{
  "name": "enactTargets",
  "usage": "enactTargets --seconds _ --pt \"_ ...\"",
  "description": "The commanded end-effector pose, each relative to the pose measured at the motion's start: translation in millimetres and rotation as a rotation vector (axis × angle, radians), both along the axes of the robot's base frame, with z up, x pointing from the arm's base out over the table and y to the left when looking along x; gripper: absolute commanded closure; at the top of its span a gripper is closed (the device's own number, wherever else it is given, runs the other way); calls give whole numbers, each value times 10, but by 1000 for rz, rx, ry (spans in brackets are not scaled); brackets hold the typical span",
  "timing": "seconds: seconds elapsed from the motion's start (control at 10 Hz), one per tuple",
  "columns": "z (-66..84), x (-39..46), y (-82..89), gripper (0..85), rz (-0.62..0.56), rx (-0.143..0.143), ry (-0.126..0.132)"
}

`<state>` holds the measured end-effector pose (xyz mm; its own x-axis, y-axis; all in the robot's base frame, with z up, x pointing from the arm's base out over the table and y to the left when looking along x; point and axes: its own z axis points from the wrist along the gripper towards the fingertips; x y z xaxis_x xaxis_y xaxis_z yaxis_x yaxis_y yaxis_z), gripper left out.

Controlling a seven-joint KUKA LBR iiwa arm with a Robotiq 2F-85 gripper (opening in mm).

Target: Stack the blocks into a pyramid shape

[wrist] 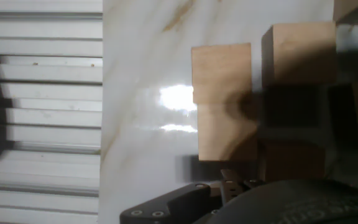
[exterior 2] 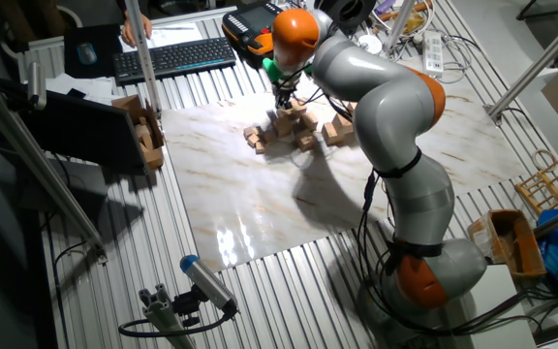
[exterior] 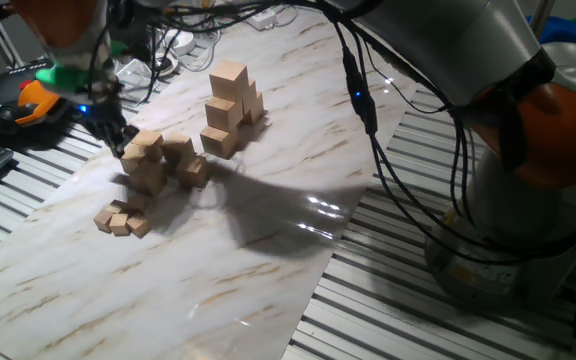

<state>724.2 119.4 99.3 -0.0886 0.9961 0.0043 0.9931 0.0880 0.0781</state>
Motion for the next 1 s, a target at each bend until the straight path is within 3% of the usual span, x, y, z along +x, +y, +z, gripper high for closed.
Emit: enactTargets --seconds 0.0,0.2,0.4,0.9 --pt "11 13 -55 850 14 0 0" --pt "14 54 -222 850 45 1 6" --pt "31 34 -387 850 54 0 7" --pt "-81 -35 -778 850 29 -15 -29"
